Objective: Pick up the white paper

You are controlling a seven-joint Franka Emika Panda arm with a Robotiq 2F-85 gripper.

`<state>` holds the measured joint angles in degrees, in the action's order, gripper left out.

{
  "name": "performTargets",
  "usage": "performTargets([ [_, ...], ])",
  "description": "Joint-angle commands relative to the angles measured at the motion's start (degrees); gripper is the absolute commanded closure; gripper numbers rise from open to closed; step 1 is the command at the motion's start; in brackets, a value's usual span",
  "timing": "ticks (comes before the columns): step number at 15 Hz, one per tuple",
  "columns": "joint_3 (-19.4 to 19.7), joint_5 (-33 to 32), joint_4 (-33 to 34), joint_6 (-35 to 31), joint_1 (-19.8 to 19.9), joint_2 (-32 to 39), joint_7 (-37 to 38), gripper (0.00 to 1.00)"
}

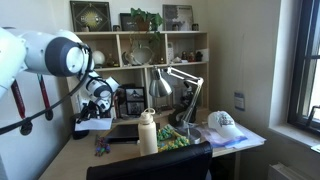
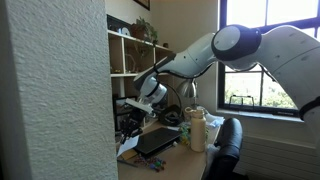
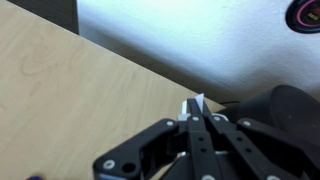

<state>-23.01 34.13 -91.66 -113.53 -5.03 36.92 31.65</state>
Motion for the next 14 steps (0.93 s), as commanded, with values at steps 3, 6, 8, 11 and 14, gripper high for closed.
performTargets([
  [3, 6.90, -1.41, -5.69, 13.17, -5.50, -8.63, -1.41, 1.00],
  [6, 8.97, -4.73, -4.42, 18.89, -8.05, -9.00, -3.37, 1.00],
  [8, 9.51, -6.23, -3.92, 20.36, -8.95, -8.90, -5.65, 1.00],
  [11, 9.51, -5.54, -4.64, 17.26, -8.78, -8.93, -12.89, 1.00],
  [14, 8.89, -2.48, -5.60, 10.92, -7.63, -9.40, -21.66, 1.00],
])
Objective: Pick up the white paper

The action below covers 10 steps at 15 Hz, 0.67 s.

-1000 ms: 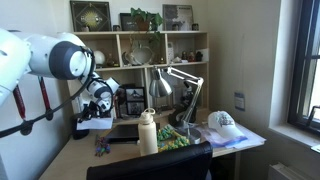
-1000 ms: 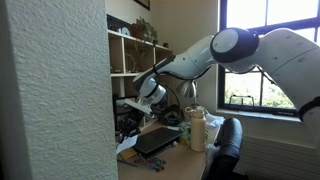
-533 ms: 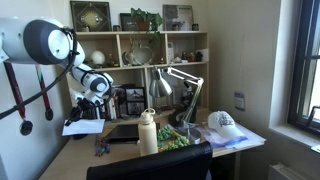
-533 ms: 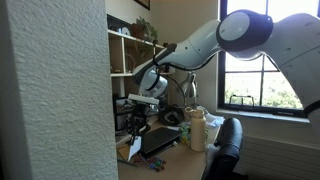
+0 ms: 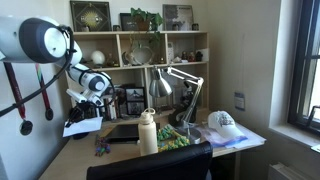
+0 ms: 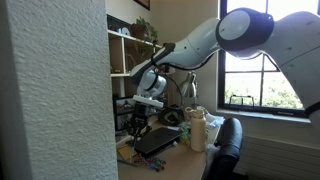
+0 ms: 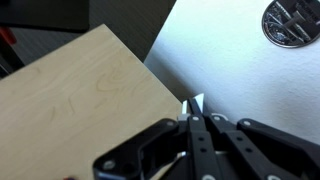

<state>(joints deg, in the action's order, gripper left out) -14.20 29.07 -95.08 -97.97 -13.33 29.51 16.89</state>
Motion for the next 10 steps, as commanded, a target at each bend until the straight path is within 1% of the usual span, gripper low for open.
performTargets([
  [1, -0.08, 3.69, -2.46, -6.92, 1.07, -2.22, -9.32, 1.00],
  [2, 0.19, 3.40, -2.37, -9.28, 0.95, -2.77, -10.82, 1.00],
  [3, 0.41, 2.21, 0.22, -5.84, 0.20, 0.04, -7.51, 1.00],
  [5, 0.32, 2.37, 0.11, -7.88, 0.58, -0.24, -9.40, 1.00],
  [10, 0.30, 2.37, 0.11, -8.01, 0.63, -0.51, -9.83, 1.00],
])
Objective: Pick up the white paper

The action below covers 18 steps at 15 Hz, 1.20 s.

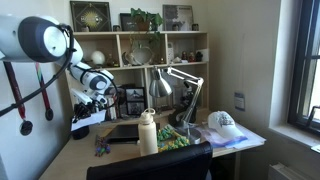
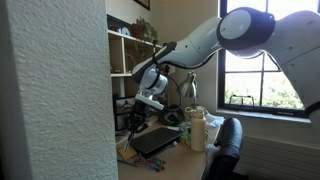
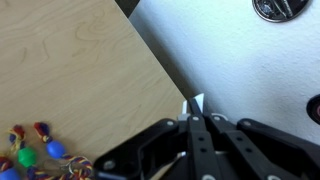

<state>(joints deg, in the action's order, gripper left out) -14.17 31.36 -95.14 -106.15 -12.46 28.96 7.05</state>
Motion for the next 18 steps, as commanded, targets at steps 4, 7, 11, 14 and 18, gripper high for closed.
performTargets([
  [4, -1.83, 1.66, 0.35, 2.92, 1.00, 2.46, -9.25, 1.00],
  [7, -3.36, 2.32, -0.06, 5.89, 1.51, 3.50, -18.51, 1.00],
  [11, -5.25, 2.87, -0.51, 12.71, 2.14, 4.48, -28.34, 1.00],
  [14, -6.04, 2.94, -0.67, 19.67, 2.25, 5.68, -33.72, 1.00],
  [18, -5.69, 2.94, -1.68, 27.01, 2.69, 7.56, -38.90, 1.00],
])
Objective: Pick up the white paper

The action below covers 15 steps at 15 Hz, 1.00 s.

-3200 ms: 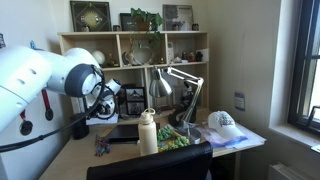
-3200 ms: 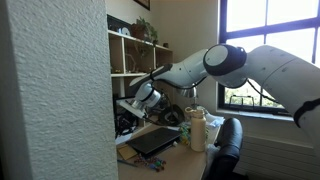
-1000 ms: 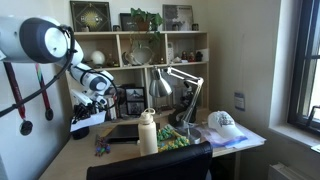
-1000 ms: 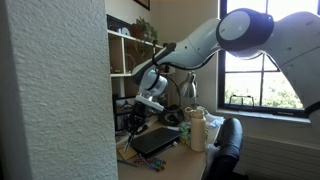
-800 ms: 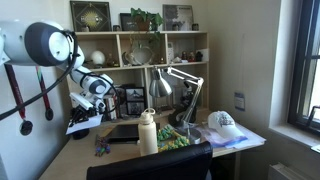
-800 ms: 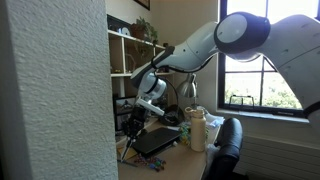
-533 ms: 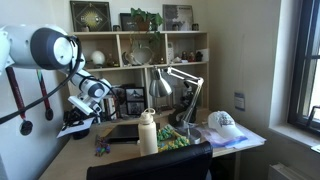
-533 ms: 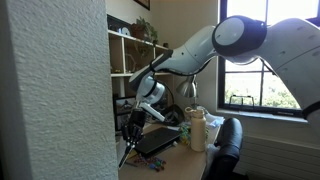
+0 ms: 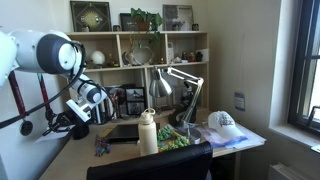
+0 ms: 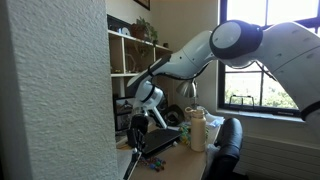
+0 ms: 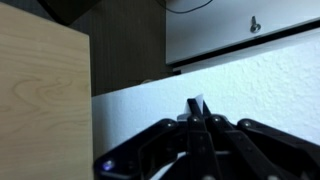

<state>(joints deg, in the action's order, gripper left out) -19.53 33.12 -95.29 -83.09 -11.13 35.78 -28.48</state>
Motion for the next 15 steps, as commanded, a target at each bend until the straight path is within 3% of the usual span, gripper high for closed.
performTargets([
  [1, -0.09, 1.25, -1.83, 5.05, 1.61, 1.26, -4.23, 1.00],
  [5, 0.67, 1.16, -2.37, 8.55, 2.62, 3.88, -6.59, 1.00],
  [15, 2.18, 0.45, -2.81, 7.61, 2.42, 5.83, -4.16, 1.00],
])
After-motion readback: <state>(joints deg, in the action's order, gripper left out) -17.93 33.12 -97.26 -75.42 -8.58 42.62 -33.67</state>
